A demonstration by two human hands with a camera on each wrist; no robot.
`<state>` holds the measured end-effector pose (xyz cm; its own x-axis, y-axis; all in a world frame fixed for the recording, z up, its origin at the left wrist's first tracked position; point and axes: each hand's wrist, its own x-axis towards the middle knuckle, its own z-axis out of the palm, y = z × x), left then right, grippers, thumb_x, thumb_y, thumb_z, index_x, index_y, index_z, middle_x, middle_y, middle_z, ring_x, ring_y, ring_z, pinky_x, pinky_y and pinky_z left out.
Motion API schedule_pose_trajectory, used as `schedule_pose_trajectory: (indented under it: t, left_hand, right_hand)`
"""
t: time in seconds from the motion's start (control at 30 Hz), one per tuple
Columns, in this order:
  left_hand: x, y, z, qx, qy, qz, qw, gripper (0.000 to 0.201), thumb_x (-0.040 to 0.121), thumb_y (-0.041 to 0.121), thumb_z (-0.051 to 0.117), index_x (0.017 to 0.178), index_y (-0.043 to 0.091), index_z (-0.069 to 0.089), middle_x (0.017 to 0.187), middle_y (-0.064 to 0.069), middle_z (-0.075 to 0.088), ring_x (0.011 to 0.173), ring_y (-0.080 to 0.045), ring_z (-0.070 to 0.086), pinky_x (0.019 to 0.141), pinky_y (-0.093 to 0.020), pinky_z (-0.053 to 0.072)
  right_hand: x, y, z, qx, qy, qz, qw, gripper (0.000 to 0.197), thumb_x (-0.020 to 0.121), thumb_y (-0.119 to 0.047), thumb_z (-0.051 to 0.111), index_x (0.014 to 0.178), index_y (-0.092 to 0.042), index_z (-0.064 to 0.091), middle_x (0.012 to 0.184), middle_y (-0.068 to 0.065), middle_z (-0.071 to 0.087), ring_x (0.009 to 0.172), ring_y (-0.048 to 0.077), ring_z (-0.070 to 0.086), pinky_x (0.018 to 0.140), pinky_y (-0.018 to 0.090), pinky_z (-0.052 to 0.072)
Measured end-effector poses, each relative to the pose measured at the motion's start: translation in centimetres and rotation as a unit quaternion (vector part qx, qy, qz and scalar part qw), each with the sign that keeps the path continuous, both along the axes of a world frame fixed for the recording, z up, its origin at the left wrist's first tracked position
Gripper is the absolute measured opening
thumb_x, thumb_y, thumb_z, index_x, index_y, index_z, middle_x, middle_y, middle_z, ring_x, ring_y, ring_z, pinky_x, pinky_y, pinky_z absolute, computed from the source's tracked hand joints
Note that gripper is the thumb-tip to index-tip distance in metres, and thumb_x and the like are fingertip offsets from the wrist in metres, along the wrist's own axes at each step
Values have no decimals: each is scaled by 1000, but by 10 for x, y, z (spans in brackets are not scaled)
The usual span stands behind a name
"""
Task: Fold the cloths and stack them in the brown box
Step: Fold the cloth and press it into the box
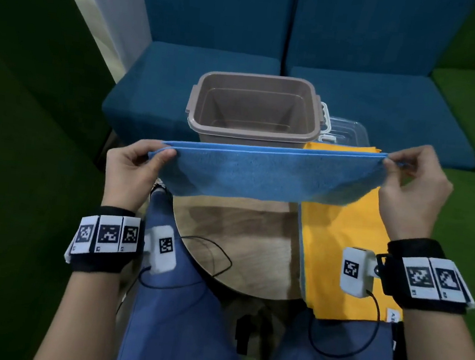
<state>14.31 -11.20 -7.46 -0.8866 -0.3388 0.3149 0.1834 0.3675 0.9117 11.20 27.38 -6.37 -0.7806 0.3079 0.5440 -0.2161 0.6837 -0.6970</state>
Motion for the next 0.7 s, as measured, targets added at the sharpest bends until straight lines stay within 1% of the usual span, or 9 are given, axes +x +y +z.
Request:
schedule_pose_trajectory:
  t: [0.1, 0.17, 0.23, 0.3, 0.37, 0.4, 0.47, 0.57, 0.7]
  left_hand:
    - [0, 4, 6, 29, 12, 30, 999, 1, 87, 13, 70, 87, 14, 70, 68, 26, 67, 69, 9, 58, 70, -10, 45]
    - [2, 7, 8, 54, 34, 57, 996, 9, 86, 16, 71, 79, 19, 67, 63, 24, 65, 64, 8, 56, 64, -10, 43]
    - [5, 7, 7, 68, 55, 75, 993, 13, 86, 16, 72, 76, 20, 64, 63, 23, 64, 62, 7, 55, 63, -10, 43]
    - [4, 6, 2, 59, 55, 76, 994, 11, 87, 10, 69, 80, 16, 64, 68, 21, 66, 67, 7, 57, 68, -11, 45]
    - [1, 4, -5, 37, 29, 65, 997, 8, 90, 6, 65, 94, 12, 66, 85, 17, 68, 79, 5, 61, 77, -14, 47]
    - [-1, 4, -8, 27, 16, 62, 998, 14, 91, 6, 64, 102, 13, 67, 94, 12, 68, 84, 4, 62, 81, -14, 48]
    - [-5, 2, -10, 12, 8, 63, 998, 17, 90, 4, 64, 106, 11, 67, 95, 7, 67, 83, 6, 62, 80, -12, 47]
    - [-8, 0, -7, 16, 7, 67, 998, 11, 89, -2, 63, 97, 3, 67, 83, 6, 64, 70, 11, 60, 72, -7, 45]
    - [-9, -4, -10, 15, -5, 73, 997, 10, 87, -4, 63, 95, 1, 67, 83, 5, 63, 70, 11, 60, 72, -8, 47]
  right_hand:
    - [1, -2, 4, -16, 8, 16, 1000, 4, 87, -6, 58, 91, -7, 58, 84, -1, 58, 74, 12, 53, 71, 20, 43]
    - [4, -3, 6, -22, 2, 23, 999, 5, 88, -6, 55, 92, -8, 56, 85, 0, 57, 75, 13, 53, 72, 26, 43]
    - [8, -1, 5, -28, -6, 32, 999, 7, 88, -3, 54, 93, -8, 55, 86, 1, 56, 76, 14, 52, 73, 27, 43]
    - [9, 0, 1, -27, -14, 36, 999, 10, 88, -1, 53, 94, -9, 56, 87, 2, 57, 74, 10, 52, 73, 25, 42]
    - [5, 1, -7, -25, -35, 46, 998, 17, 87, 0, 52, 97, -11, 61, 87, 4, 61, 74, 2, 54, 73, 24, 43]
    - [3, 1, -9, -19, -47, 50, 997, 21, 87, -1, 52, 98, -12, 65, 87, 5, 64, 74, 2, 55, 74, 25, 44]
    - [-2, 1, -10, -14, -45, 46, 998, 23, 88, -3, 52, 97, -14, 70, 89, 6, 69, 76, 9, 60, 77, 29, 48]
    - [-7, 0, -7, -18, -16, 38, 999, 20, 88, -4, 53, 94, -12, 70, 90, 6, 70, 84, 22, 65, 82, 34, 50]
    - [-5, -6, -11, 32, -32, 5, 999, 17, 87, -8, 54, 92, -12, 70, 90, 7, 70, 85, 29, 63, 79, 37, 47]
